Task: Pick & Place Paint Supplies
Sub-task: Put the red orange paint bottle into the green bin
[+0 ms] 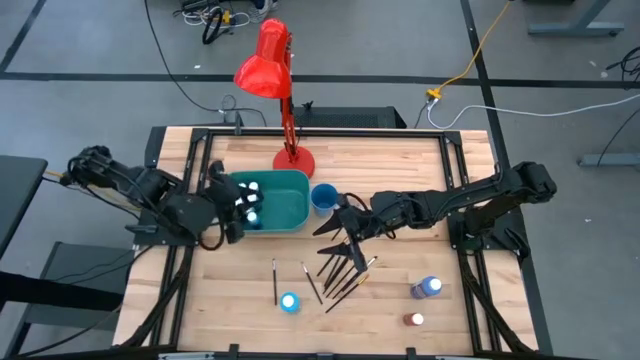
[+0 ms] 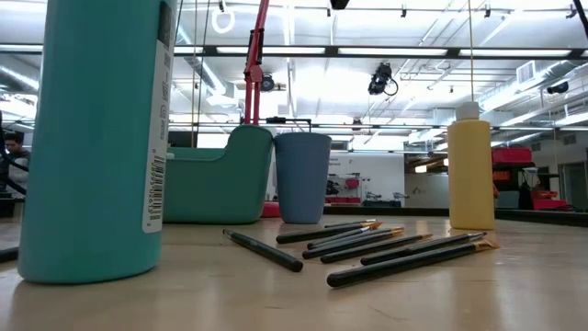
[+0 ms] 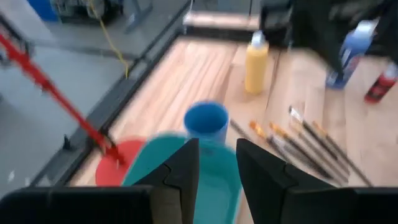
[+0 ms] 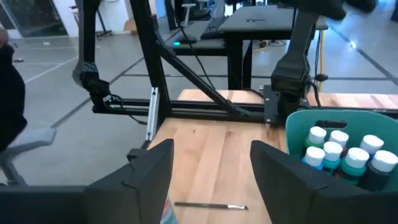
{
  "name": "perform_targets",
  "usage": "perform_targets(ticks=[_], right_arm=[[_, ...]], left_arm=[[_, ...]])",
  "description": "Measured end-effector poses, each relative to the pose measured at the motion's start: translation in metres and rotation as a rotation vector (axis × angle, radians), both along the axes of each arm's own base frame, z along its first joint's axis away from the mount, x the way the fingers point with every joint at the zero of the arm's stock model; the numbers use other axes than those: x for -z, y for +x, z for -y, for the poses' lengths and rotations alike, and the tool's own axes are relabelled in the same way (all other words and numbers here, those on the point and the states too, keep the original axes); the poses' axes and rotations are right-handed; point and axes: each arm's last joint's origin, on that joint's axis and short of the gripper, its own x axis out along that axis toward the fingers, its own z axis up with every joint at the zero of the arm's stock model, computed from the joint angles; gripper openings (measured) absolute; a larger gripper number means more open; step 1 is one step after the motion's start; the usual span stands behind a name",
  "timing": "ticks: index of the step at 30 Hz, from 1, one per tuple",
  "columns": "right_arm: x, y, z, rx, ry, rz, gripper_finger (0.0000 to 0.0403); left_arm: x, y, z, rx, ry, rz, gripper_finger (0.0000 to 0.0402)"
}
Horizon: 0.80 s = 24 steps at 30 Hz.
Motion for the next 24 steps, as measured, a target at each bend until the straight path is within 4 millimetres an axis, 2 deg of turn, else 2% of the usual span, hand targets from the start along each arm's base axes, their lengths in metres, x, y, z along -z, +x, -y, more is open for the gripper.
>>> perform_targets(ticks=[5,8,11,16,19,24], right_arm=[[0.001,0.000,0.001,0.038,-0.062,0.006,0.0224],[0.009,-0.002,0.003,0.093,-0.032,-0.089,0.0224],[0.015,-0.004,0.003,0.118,0.026,-0.172,0.0224],[0.015,-0.008,-0.002,-0.007,0.063,-0.215,0.0224],[0.006,-0.019,-0.008,-0.083,0.092,-0.225,0.0224],[-0.003,-0.049,-0.019,-0.094,0.119,-0.349,0.0224]], left_arm=[[0.014,0.028,0.016,0.041,0.080,-0.045,0.0116],[0.028,0.046,0.026,0.058,0.137,-0.107,0.0116],[0.044,0.062,0.034,0.065,0.108,-0.154,0.0116],[0.065,0.084,0.046,0.110,0.115,-0.217,0.0116],[0.071,0.088,0.049,0.129,0.128,-0.246,0.0116],[0.074,0.089,0.050,0.143,0.136,-0.268,0.0116]])
